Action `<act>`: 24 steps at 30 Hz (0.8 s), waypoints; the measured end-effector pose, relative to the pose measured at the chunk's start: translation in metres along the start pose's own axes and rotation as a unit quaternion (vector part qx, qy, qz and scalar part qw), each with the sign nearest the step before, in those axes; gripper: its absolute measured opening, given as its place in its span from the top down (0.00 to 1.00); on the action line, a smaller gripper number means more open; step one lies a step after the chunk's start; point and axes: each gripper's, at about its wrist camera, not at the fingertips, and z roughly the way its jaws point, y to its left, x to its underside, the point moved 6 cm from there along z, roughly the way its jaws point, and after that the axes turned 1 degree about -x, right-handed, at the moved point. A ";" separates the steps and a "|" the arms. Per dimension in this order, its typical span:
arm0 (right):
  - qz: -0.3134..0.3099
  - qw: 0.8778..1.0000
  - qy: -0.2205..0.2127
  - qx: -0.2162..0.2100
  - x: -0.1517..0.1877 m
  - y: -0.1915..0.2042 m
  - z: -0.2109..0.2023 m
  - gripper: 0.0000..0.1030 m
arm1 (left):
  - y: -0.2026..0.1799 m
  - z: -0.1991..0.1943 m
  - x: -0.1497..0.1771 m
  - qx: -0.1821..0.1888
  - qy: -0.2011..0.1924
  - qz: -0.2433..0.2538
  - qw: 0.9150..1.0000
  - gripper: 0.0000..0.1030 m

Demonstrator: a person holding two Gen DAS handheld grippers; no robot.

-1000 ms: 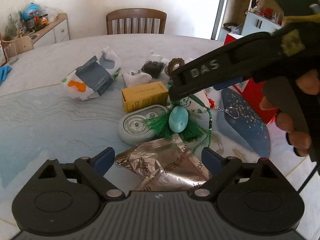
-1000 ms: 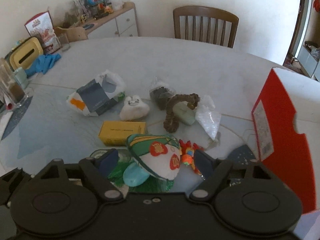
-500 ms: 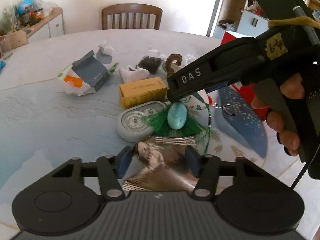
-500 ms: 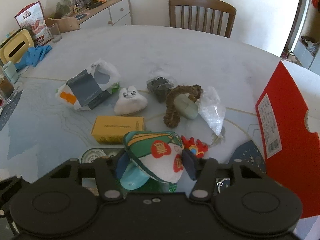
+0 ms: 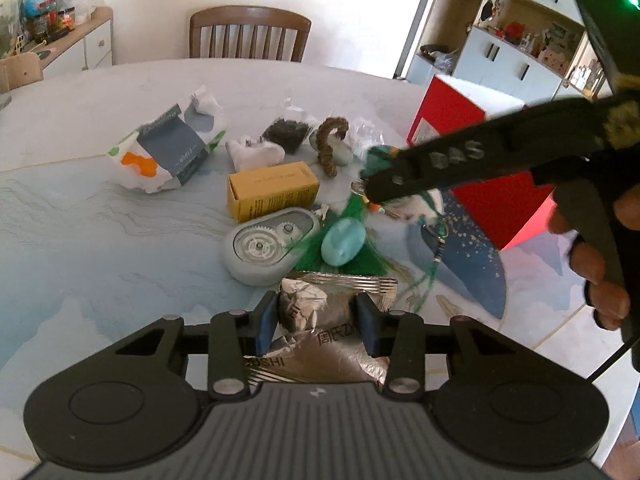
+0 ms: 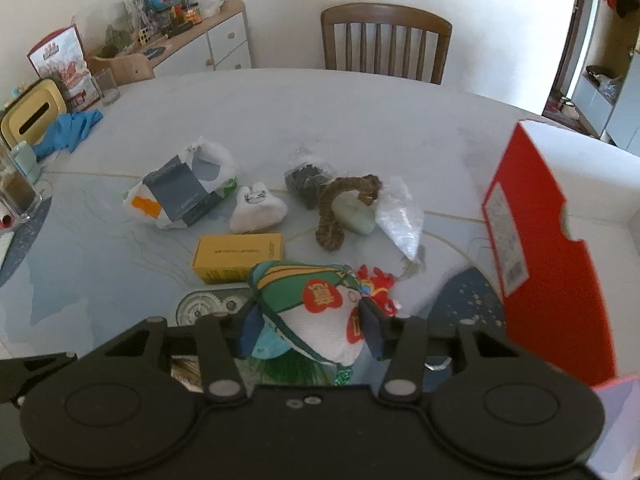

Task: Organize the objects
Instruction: 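Carry the foil bag and plush charm with both tools over the red shoebox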

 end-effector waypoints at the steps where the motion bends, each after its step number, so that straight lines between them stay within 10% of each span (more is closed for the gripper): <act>1: 0.002 1.000 -0.001 -0.002 0.001 -0.002 -0.006 0.52 | 0.000 -0.003 -0.001 0.002 -0.001 -0.001 1.000 0.60; 24: -0.012 0.997 -0.077 -0.009 -0.015 -0.120 -0.149 0.52 | -0.077 -0.053 -0.105 0.038 -0.059 0.016 0.997 0.60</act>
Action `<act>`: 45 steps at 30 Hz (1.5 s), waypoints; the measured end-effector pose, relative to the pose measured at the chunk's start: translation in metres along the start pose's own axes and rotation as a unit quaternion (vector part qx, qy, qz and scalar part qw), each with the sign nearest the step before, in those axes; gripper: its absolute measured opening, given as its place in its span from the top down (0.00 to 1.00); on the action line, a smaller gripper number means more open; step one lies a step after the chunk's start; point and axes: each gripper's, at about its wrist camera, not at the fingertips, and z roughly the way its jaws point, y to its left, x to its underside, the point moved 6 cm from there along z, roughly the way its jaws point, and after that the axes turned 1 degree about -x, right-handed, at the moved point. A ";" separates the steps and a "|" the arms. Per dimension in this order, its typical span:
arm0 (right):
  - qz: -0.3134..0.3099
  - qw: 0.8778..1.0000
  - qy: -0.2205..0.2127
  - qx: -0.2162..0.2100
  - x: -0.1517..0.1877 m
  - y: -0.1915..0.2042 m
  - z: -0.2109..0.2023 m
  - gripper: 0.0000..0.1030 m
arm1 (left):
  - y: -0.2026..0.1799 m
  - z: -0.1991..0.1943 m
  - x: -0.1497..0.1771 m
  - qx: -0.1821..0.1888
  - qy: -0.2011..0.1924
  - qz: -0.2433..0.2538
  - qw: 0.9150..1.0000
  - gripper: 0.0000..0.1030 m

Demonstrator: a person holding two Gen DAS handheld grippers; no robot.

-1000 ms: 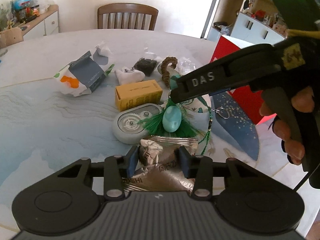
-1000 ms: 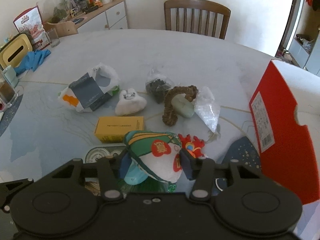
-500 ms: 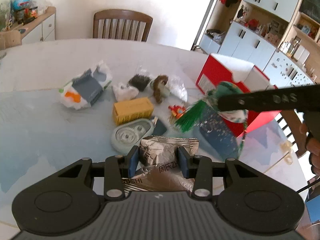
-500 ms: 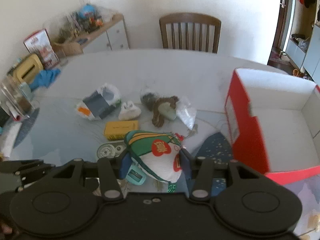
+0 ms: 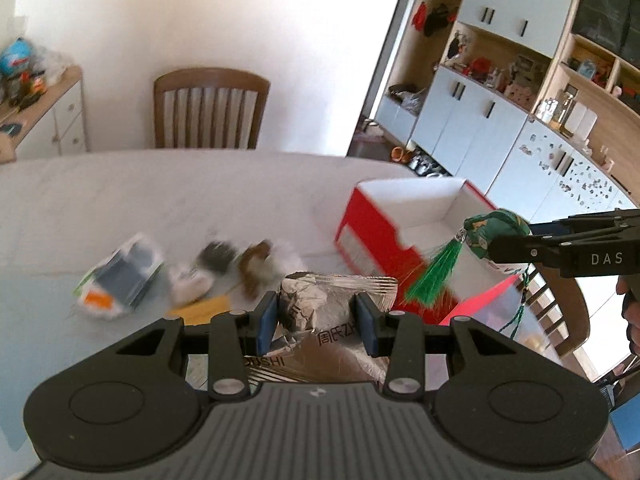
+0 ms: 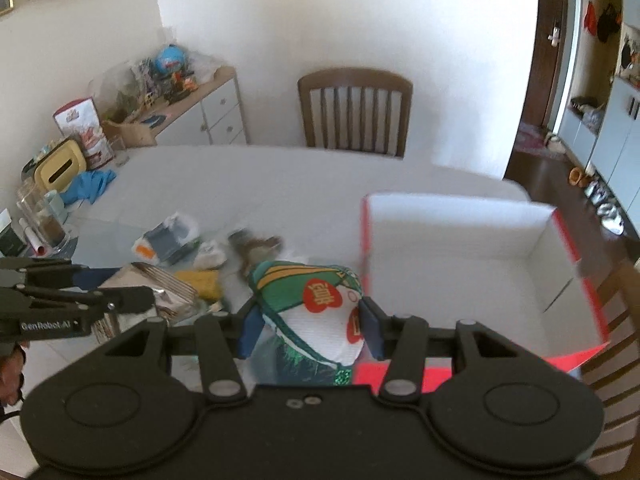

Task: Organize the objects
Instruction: 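Carry the foil bag and plush charm with both tools over the red shoebox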

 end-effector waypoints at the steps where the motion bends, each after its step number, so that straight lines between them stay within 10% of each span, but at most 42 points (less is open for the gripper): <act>1: -0.004 1.000 -0.005 0.004 -0.004 -0.009 -0.003 0.52 | -0.007 0.003 -0.006 0.002 -0.003 0.003 1.000 0.60; 20: -0.031 0.998 -0.010 0.060 -0.022 -0.160 0.036 0.52 | -0.143 0.129 -0.084 -0.007 0.016 0.041 0.999 0.60; 45: -0.110 0.985 0.130 0.034 0.045 -0.186 0.131 0.50 | -0.171 0.278 -0.038 -0.074 0.162 0.064 0.982 0.60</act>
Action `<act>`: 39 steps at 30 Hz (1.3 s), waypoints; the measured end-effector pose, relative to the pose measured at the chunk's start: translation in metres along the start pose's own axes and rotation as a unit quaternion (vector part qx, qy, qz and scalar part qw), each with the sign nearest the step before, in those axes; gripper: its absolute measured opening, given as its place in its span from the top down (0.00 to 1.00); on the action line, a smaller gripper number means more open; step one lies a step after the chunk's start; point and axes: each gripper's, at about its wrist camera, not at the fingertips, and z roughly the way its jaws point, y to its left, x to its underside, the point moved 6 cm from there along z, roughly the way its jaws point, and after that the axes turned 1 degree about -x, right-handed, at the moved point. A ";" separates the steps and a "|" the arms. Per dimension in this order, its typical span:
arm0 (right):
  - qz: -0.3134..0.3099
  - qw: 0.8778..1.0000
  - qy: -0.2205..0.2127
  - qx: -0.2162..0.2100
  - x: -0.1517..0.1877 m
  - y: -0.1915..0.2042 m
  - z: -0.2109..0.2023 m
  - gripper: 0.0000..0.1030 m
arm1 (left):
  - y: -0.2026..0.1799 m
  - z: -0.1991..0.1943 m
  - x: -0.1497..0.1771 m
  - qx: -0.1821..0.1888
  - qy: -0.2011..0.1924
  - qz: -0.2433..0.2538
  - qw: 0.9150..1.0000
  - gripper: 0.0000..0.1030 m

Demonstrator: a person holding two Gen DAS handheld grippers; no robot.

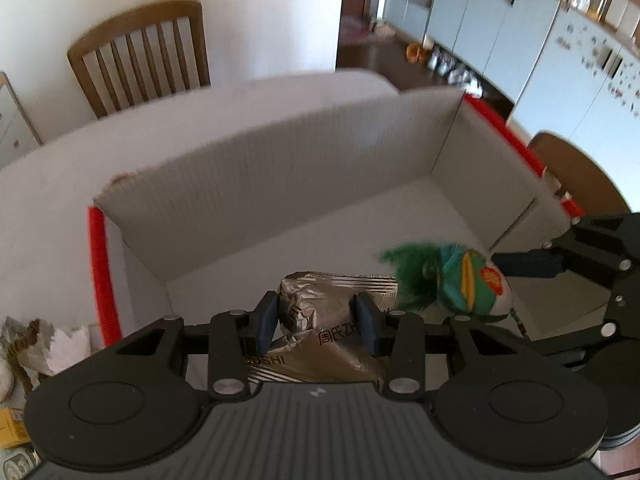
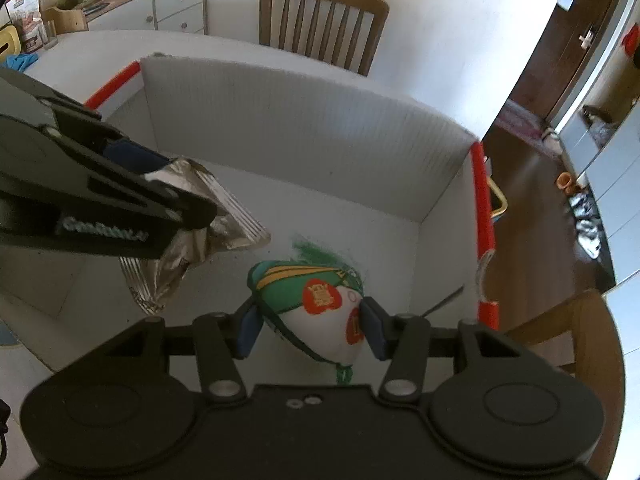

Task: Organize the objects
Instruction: 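Carry the foil bag and plush charm with both tools over the red shoebox, then open both tools to drop the foil bag and plush charm into the box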

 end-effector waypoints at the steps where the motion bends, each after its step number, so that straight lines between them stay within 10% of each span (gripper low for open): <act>1: 0.001 1.000 0.006 -0.004 0.001 0.001 0.002 0.50 | -0.001 0.003 0.001 0.001 0.009 0.001 1.000 0.60; 13: 0.013 0.999 0.024 -0.019 0.002 0.003 0.000 0.40 | -0.002 0.011 0.017 0.005 0.050 -0.005 0.999 0.56; 39: 0.085 0.993 -0.080 -0.032 -0.006 -0.003 -0.102 0.29 | -0.005 -0.106 0.006 0.028 -0.080 0.013 0.996 0.56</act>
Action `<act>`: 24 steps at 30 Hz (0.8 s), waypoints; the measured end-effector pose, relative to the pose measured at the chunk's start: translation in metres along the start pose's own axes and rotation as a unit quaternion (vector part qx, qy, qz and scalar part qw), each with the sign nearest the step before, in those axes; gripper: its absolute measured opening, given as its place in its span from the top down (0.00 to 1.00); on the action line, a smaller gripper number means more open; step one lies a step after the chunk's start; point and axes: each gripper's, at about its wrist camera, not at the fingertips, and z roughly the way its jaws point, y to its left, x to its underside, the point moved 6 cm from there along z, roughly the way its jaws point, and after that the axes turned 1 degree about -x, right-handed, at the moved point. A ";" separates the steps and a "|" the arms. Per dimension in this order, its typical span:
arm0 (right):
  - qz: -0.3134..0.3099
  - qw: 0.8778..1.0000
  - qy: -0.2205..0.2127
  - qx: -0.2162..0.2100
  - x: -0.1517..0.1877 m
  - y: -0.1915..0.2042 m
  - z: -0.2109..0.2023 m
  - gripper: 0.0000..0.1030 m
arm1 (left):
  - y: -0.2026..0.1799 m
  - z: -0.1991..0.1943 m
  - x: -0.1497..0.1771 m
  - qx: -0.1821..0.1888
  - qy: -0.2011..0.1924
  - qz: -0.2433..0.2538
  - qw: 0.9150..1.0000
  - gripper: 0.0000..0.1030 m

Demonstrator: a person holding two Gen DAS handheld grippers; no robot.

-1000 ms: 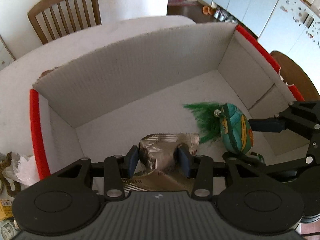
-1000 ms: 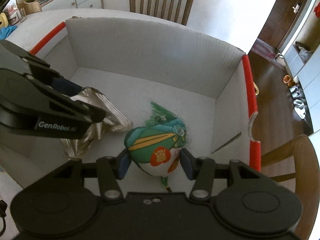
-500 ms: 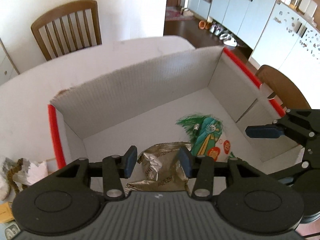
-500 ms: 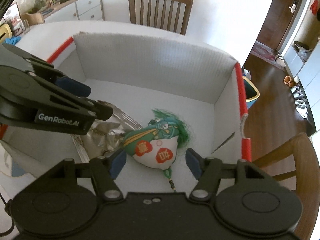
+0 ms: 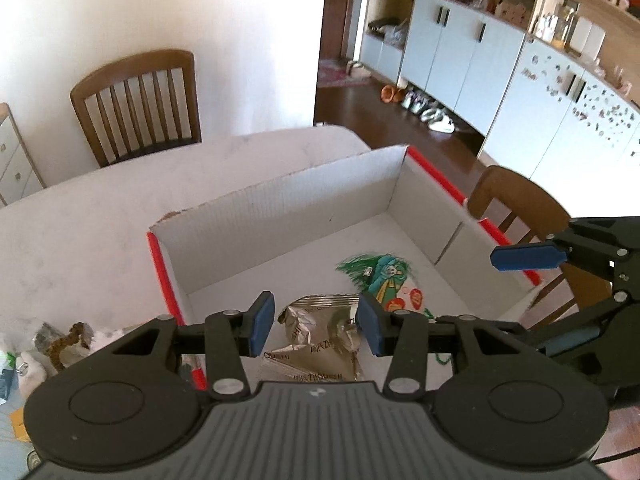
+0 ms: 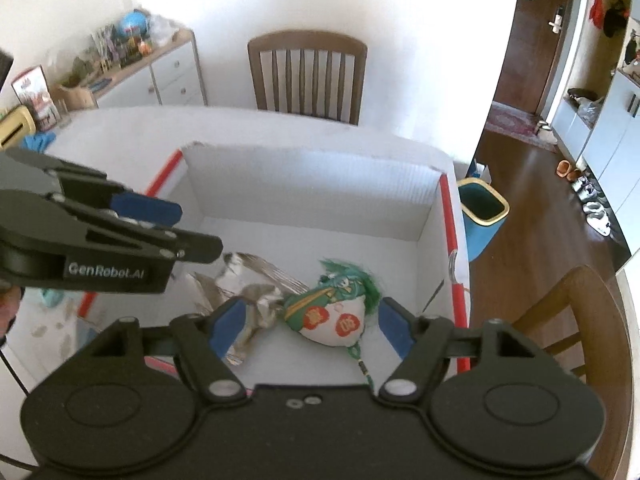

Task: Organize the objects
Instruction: 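Open both tools to drop the foil bag and plush charm into the box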

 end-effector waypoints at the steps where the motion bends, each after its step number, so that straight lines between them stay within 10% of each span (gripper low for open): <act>1: 0.004 1.000 -0.004 -0.005 -0.001 0.003 -0.005 0.29 | 0.000 -0.006 0.001 0.003 -0.006 0.001 1.000 0.56; 24: 0.047 0.995 -0.083 -0.013 0.002 0.102 -0.060 0.07 | 0.077 -0.124 0.053 0.014 -0.112 0.002 0.994 0.19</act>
